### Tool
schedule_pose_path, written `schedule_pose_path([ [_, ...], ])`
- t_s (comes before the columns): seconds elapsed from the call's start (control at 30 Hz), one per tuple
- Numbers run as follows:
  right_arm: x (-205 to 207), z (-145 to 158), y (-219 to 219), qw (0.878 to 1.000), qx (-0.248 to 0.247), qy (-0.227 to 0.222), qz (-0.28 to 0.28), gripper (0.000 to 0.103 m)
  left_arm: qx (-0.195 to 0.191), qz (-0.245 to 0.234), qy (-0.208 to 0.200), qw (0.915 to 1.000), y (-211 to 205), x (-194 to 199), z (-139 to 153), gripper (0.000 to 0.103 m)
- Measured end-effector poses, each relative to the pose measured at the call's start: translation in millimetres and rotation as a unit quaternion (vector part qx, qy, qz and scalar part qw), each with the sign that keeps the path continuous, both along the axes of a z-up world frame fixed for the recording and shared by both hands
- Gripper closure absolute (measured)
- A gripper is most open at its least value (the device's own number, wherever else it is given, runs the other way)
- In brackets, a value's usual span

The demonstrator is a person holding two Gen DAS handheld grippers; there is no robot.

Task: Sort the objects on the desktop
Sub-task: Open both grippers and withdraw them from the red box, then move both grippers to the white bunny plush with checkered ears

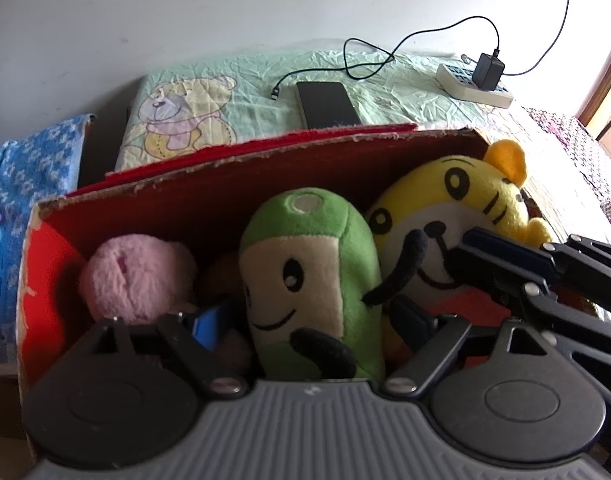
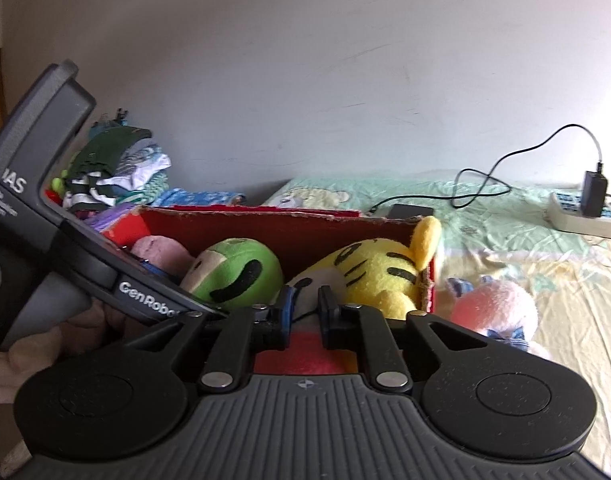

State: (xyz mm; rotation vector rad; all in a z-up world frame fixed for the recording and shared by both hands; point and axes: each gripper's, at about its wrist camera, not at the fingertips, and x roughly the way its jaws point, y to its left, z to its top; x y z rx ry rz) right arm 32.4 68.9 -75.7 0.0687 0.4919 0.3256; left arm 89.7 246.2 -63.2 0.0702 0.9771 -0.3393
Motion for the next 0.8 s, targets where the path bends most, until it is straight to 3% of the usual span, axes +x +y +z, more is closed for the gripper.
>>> schedule_pose_path([
  [0.13,-3,6,-1,1.000,-0.003,-0.007,0.019,0.082,0.025,0.019,-0.017,0.9993,-3,-5,3,0.015],
  [0.23,-7,16,-13,0.999,0.029,-0.009,0.039,0.082,0.042,0.038,-0.030,0.9979,-8,-12,8,0.014],
  [0.43,-24,27,-42,0.995,0.079,-0.014,0.057,0.082,0.050,0.091,-0.050,0.9934,-6,-32,20,0.010],
  [0.53,-32,31,-57,0.993,0.103,-0.019,0.063,0.082,0.032,0.120,-0.055,0.9907,-4,-44,29,0.010],
  [0.67,-42,35,-90,0.990,0.134,-0.023,0.046,0.081,0.027,0.148,-0.074,0.9858,-9,-62,44,0.010],
  [0.8,-50,31,-139,0.985,0.171,-0.006,-0.011,0.080,0.008,0.147,-0.089,0.9851,-23,-78,58,0.010],
])
